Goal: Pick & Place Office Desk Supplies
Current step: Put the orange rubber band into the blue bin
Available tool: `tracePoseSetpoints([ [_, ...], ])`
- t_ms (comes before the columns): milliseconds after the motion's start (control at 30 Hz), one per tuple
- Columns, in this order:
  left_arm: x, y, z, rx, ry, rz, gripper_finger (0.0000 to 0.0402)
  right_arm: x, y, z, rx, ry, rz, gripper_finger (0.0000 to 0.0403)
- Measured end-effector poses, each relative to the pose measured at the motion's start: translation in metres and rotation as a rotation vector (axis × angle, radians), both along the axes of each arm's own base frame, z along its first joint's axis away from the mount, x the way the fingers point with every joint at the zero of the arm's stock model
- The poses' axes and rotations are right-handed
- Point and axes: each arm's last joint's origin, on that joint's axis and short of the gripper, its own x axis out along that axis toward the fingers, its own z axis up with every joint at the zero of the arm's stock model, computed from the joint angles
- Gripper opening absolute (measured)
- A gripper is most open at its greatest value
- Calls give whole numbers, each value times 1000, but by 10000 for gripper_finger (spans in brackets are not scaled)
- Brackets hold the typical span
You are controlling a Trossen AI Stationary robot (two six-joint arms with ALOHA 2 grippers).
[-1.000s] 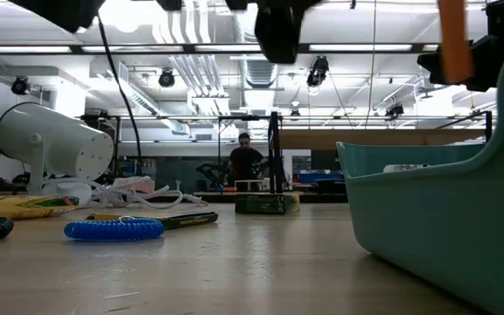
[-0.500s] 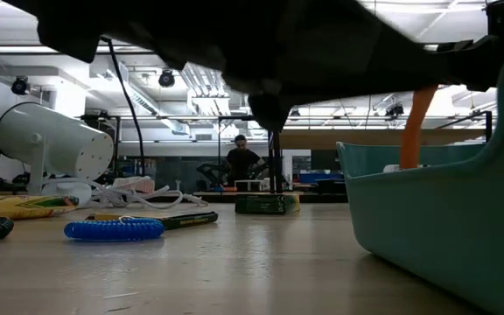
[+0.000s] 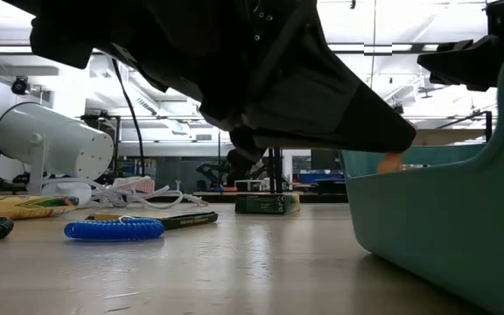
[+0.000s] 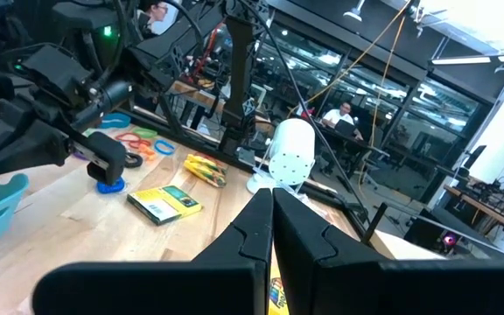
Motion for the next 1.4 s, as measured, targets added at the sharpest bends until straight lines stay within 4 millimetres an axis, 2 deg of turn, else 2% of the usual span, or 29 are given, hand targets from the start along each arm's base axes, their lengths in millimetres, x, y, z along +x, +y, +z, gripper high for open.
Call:
tracePoseSetpoints([
  [400, 0, 0, 0, -2, -2, -1, 142, 0, 0, 0, 0, 0, 0, 8],
  [700, 1, -1, 3, -18, -4, -22, 204, 0, 0, 0, 0, 0, 0, 8],
  [933, 3, -3, 7, -25, -19, -22, 218, 0, 0, 0, 0, 0, 0, 8],
  [1233, 9, -6, 18, -44, -27, -15, 206, 0, 0, 0, 0, 0, 0, 8],
  [1400, 6, -4, 42, -79, 44, 41, 196, 0, 0, 0, 0, 0, 0, 8],
])
